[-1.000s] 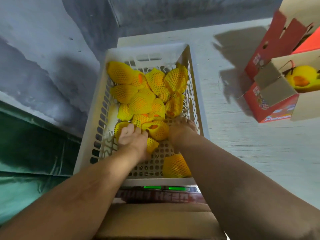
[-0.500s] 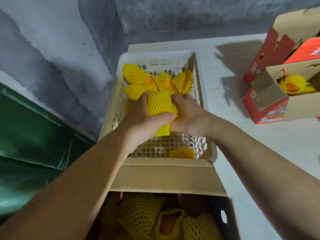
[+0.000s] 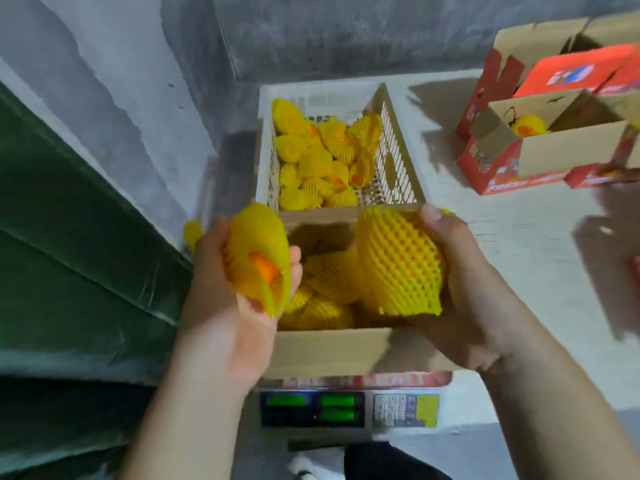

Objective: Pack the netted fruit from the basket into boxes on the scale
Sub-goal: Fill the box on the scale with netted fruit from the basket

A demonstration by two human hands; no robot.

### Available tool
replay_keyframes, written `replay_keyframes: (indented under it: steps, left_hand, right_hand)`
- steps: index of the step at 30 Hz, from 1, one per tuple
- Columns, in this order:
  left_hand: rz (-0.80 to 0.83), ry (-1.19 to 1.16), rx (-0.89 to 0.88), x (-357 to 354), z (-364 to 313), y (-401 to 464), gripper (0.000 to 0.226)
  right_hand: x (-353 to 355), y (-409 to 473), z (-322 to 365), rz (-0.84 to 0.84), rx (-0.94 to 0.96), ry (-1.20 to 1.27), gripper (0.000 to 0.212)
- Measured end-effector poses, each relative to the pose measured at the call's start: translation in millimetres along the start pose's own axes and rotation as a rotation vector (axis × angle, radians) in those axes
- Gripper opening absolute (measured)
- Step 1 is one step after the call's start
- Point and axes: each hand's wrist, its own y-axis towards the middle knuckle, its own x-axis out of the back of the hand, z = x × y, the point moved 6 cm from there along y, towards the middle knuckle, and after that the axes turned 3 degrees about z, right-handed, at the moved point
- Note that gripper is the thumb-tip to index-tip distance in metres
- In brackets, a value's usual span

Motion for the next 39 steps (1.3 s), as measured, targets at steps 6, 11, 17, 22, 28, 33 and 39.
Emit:
replay_keyframes:
  steps: [6,11,17,22,28,33,39]
  left_hand:
    - [0.059,-0.027,-0.003,56.4,-7.6,-57.7,0.037]
    - [0.087,-0.033,0.063,84.8,-7.9,-95.3,0.046]
    - [0.107,-0.101,0.063,110.9,-20.9,-116.6,0.037]
    - [0.139,-0.07,0.053,133.9,-20.4,-132.5,0.034]
    - [0.118,-0.095,0.066,148.7,-15.4,-144.4,0.039]
    - [0.132,-0.12,0.041,150.3,-19.2,-151.2,0.043]
    - [0.179,-0.124,0.003,154.8,-19.4,-156.9,0.038]
  right_hand:
    - [-26.4,-61.0,-42.2,0.018,0.015,0.16,0.057]
    - [-53.8,-99.4,-74.4,0.023,0.04,0.4,0.058]
    - [-76.7,-130.6,-81.7,0.091,0.058,0.45,0.06]
    - [-80.0,-145.8,-102.9,0.003,0.03,0.328,0.062]
    - [-70.3,-147.2,-99.4,-0.065,0.191,0.025,0.05]
    - [-63.5,-114.5,-34.0,-0.364,0.619,-0.57,0.063]
    - [-71.5,-73.3,-10.1,-0.318,0.506,-1.219,0.105]
